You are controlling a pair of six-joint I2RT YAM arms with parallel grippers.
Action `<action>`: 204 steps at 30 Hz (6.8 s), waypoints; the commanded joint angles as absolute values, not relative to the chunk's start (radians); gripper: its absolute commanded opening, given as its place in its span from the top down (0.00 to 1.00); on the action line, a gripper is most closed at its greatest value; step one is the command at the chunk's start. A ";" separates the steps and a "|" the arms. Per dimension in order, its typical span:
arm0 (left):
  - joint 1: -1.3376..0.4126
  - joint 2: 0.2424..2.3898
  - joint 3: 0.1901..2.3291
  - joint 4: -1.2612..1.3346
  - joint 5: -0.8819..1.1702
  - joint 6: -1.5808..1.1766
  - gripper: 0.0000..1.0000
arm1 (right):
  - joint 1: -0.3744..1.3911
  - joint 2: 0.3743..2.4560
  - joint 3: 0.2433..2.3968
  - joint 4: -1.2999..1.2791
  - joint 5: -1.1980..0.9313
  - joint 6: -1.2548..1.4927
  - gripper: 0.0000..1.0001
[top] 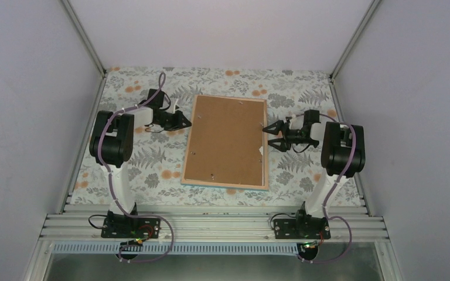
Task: Put the photo into the frame
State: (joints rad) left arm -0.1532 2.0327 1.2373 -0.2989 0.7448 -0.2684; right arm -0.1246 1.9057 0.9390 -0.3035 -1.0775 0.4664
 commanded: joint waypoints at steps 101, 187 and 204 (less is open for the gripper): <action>-0.733 1.662 0.827 -0.474 0.462 1.325 0.42 | 0.340 2.135 1.089 -0.578 -1.122 -0.198 0.00; -0.408 1.777 0.996 -0.477 0.211 0.451 0.74 | 0.500 2.112 1.124 -0.386 -0.693 -0.117 0.73; -0.380 1.910 1.306 -0.319 0.235 0.319 0.42 | 0.484 1.997 1.173 -0.364 -0.762 -0.115 0.71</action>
State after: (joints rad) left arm -0.3859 1.8236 1.1790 -0.3820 0.2432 0.3706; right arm 0.4992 2.0296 1.1648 -0.3153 -0.8886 -0.1112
